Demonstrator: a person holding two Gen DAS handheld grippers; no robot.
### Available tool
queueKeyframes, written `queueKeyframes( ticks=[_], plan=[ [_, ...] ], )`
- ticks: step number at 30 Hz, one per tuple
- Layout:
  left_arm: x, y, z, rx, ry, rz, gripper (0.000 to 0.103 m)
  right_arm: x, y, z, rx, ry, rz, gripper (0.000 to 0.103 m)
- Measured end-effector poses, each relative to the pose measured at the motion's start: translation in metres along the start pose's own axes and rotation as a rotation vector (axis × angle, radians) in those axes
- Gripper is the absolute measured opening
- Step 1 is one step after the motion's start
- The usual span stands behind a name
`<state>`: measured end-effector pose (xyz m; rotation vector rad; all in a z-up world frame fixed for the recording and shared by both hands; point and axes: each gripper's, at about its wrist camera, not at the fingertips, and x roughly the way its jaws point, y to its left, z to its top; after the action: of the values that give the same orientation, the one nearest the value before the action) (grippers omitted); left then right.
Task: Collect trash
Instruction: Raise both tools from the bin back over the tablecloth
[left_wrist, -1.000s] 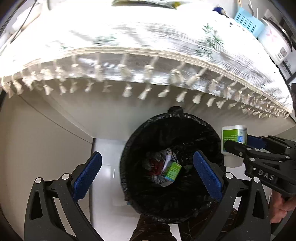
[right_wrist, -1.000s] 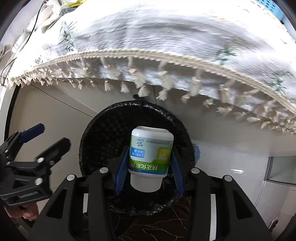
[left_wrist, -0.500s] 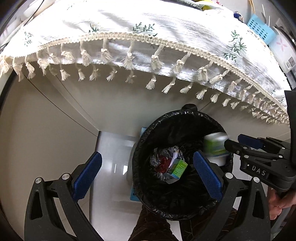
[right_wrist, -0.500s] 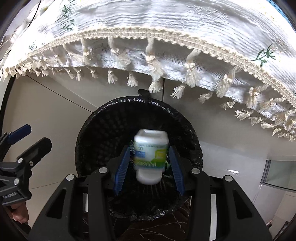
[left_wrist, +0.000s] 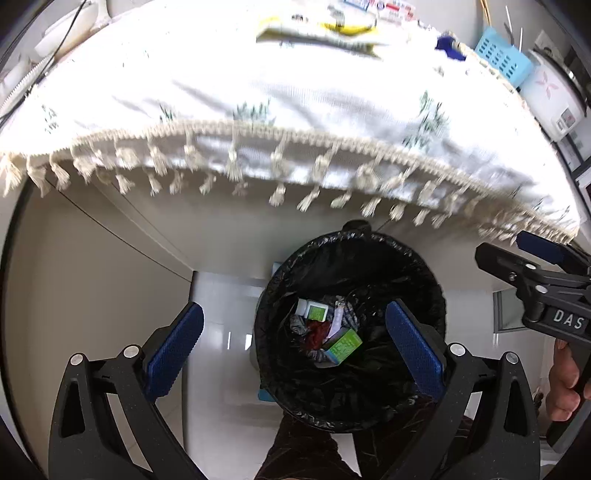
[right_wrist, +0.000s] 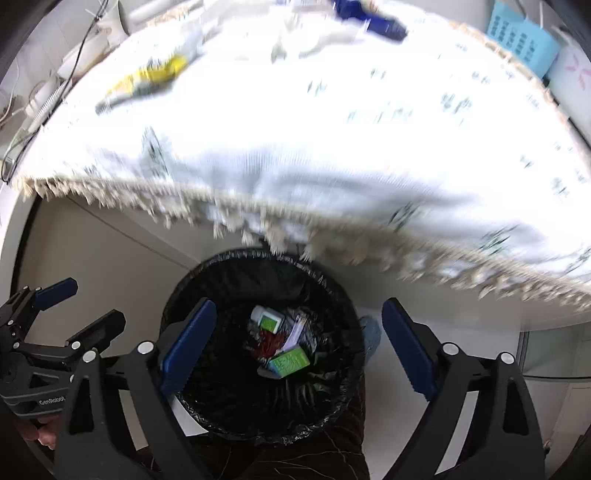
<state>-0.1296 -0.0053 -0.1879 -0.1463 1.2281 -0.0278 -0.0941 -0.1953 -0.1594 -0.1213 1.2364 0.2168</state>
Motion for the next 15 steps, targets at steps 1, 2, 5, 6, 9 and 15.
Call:
queueKeyframes(
  ticks=[1, 2, 5, 6, 9, 15],
  plan=[
    [-0.005, -0.001, 0.003, 0.001, -0.003, 0.005, 0.097, -0.008, 0.0, 0.003, -0.001, -0.009, -0.001, 0.089],
    [-0.009, -0.002, 0.006, 0.001, -0.007, 0.001, 0.097, -0.015, -0.001, 0.006, -0.003, -0.02, -0.005, 0.089],
    [-0.024, -0.003, 0.013, 0.0, -0.015, -0.014, 0.097, -0.029, -0.001, 0.012, -0.009, -0.049, -0.015, 0.09],
    [-0.029, -0.005, 0.016, -0.001, -0.017, -0.024, 0.097, -0.035, -0.001, 0.014, -0.012, -0.057, -0.019, 0.09],
    [-0.042, -0.007, 0.023, 0.004, -0.026, -0.031, 0.097, -0.051, 0.0, 0.021, -0.018, -0.076, -0.024, 0.09],
    [-0.069, -0.016, 0.037, 0.018, -0.064, -0.032, 0.097, -0.075, -0.002, 0.032, -0.027, -0.102, -0.027, 0.09]
  ],
)
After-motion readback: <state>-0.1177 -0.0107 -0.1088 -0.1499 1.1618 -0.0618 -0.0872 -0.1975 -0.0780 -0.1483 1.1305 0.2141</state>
